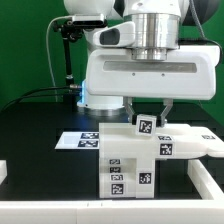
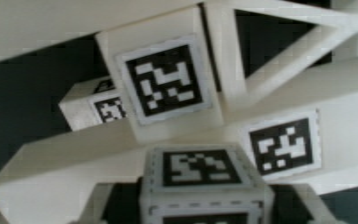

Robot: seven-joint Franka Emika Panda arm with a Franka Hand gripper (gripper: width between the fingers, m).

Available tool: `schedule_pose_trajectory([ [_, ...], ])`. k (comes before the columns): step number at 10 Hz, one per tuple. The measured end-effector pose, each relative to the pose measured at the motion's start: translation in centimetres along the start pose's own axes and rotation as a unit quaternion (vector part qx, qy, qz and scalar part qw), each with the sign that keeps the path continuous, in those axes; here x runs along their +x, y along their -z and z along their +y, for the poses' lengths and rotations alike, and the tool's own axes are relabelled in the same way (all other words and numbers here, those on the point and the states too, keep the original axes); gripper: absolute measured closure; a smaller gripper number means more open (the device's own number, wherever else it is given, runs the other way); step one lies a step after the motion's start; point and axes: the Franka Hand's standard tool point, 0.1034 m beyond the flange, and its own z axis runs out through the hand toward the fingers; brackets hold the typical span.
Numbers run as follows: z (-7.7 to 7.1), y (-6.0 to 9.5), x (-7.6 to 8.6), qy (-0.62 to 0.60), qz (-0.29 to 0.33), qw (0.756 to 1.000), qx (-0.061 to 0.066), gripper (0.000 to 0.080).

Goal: Assemble chair

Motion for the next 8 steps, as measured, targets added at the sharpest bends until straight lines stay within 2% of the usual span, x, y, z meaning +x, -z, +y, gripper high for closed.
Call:
schedule_pose_trajectory([
  [1,0.2,0.0,0.1,-0.039,-0.001,0.999,0.002,0.0515],
  [2,0.3,0.0,0.1,-0.127,0.001,0.992,0.012,0.0515],
  [3,0.4,0.0,0.2,-0.161,0.004,0.987,0.018,0.0515],
  [4,0.3,-0.1,0.2,-0.151,0.004,0.988,0.018,0.0463],
  [5,0.3,-0.1,0.2,-0.143,0.004,0.990,0.018,0.0327],
  [6,0.4,-0.1,0.2,-0.127,0.004,0.992,0.018,0.0327],
  [7,1.0,0.1,0.8,-0.032,0.004,0.999,0.018,0.0185],
  [8,1.3,0.2,1.1,0.069,0.006,0.997,0.018,0.0161],
])
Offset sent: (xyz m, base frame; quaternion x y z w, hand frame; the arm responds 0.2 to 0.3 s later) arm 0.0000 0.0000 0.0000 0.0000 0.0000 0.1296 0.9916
